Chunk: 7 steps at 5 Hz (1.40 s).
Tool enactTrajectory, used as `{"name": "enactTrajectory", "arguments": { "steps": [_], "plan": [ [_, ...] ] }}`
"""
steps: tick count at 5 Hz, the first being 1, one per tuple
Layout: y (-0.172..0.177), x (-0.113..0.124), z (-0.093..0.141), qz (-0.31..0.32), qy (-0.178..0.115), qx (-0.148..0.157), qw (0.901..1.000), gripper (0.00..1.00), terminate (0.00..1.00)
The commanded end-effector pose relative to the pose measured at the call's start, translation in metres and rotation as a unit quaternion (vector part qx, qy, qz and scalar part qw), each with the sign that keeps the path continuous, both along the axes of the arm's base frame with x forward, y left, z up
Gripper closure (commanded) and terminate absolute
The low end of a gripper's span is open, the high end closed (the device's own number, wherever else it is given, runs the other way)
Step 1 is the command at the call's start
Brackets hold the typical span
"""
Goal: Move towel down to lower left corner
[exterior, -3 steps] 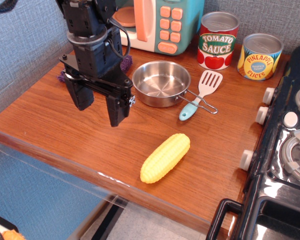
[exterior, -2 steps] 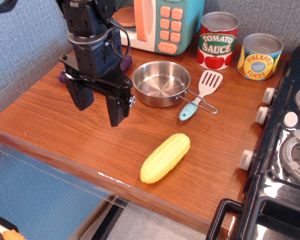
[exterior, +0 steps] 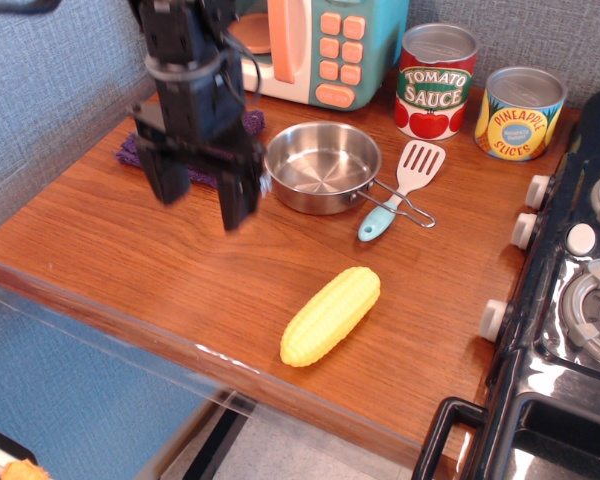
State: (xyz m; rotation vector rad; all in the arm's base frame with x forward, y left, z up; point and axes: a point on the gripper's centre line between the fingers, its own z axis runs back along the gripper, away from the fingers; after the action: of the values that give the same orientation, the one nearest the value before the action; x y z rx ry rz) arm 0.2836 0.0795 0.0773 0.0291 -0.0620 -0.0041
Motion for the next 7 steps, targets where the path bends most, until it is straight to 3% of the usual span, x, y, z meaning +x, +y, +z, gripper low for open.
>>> {"name": "enactTrajectory", "arguments": {
  "steps": [1, 2, 5, 7],
  "plan": [
    [0.069, 0.078, 0.015, 0.075, -0.046, 0.042, 0.9953, 0.00, 0.00],
    [0.088, 0.101, 0.001, 0.098, -0.038, 0.045, 0.9935, 0.00, 0.00],
    [0.096, 0.112, -0.044, 0.075, 0.021, 0.037, 0.9963, 0.00, 0.00],
    [0.078, 0.074, -0.065, 0.057, 0.065, 0.022, 0.9960, 0.00, 0.00]
  ]
}}
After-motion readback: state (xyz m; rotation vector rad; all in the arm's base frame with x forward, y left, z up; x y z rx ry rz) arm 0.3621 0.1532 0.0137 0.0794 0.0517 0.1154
